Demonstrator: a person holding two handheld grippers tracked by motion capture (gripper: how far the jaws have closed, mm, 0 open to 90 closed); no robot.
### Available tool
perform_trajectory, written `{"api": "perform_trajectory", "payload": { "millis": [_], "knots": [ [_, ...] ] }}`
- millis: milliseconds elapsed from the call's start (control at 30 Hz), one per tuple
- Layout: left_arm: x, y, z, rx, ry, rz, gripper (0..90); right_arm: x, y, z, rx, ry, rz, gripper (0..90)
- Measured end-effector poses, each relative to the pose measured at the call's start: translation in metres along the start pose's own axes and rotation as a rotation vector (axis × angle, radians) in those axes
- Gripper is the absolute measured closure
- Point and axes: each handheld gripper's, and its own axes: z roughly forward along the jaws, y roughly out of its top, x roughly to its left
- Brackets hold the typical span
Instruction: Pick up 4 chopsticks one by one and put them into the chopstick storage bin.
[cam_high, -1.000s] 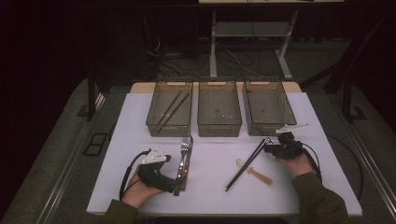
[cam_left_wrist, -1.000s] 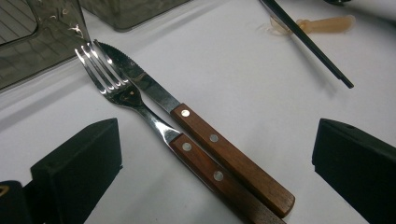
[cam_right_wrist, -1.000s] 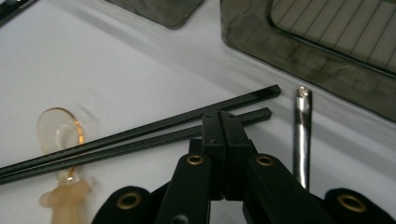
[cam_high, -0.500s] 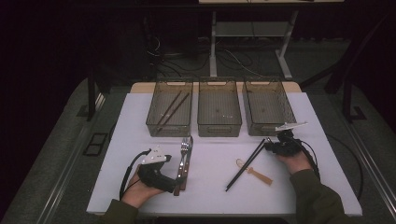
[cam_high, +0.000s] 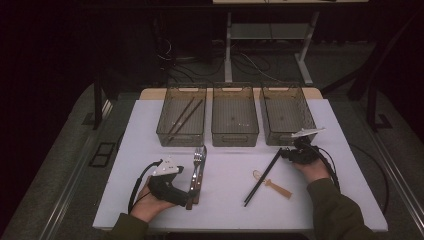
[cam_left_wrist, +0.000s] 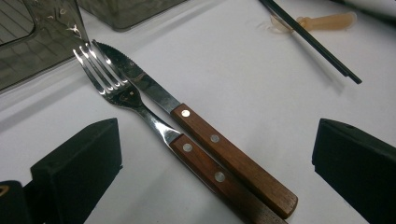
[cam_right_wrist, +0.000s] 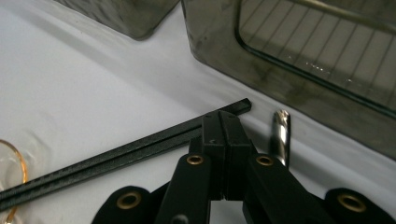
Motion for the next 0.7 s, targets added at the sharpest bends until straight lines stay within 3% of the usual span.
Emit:
{"api": "perform_trajectory", "payload": {
  "millis": [700],
  "knots": [
    [0.000, 0.000, 0.000, 0.001, -0.006, -0.005, 0.3, 0.013, 0.014, 0.016, -0.008, 0.052, -0.022, 89.9]
  ]
}}
